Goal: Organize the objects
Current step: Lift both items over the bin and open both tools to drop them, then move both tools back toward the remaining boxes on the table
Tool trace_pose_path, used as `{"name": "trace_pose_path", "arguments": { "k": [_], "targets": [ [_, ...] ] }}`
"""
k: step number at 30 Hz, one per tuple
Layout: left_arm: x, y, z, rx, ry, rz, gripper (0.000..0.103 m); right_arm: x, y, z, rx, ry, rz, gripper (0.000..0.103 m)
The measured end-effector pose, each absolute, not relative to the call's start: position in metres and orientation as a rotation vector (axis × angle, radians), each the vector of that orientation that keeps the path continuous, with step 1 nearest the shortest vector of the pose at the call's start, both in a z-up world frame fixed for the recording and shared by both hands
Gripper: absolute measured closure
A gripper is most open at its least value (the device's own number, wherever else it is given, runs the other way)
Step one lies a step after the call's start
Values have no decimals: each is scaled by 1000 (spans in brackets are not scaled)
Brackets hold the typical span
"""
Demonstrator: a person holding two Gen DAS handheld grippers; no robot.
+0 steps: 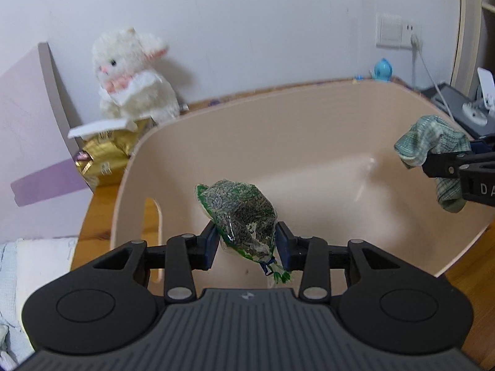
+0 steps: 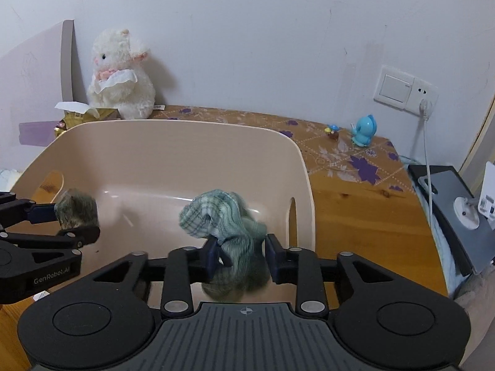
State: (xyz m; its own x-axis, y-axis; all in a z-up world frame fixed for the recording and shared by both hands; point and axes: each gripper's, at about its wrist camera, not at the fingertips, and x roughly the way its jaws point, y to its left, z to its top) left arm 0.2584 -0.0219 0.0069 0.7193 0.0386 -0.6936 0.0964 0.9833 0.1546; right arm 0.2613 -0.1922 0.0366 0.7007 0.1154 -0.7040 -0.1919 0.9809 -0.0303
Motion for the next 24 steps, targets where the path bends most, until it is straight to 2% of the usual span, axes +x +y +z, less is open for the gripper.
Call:
{"name": "trace_pose_path", "arguments": {
  "k": [1, 2, 3, 4, 6, 8, 16, 24],
  "targets": [
    [258, -22, 5, 179, 773, -34, 55, 259, -193, 38, -101, 770, 170, 54],
    [258, -21, 5, 175, 776, -33, 54, 257, -194, 40, -99, 761, 169, 43],
    [257, -20, 5, 172, 772, -30, 45, 252, -195, 44, -93, 743, 171, 37],
    [255, -19, 7, 173, 762, -25, 32, 249, -197, 48, -86, 728, 176, 32],
    [248, -18, 15, 174, 722, -13, 23, 241, -199, 57, -70, 707, 187, 25],
    [242, -18, 24, 175, 695, -16, 21, 233, -200, 67, -68, 681, 175, 13],
    [209, -15, 51, 153, 633, 5, 17, 186, -208, 94, -71, 606, 172, 1],
    [159, -10, 64, 145, 599, 7, 13, 146, -227, 100, -86, 614, 173, 0]
  ]
}}
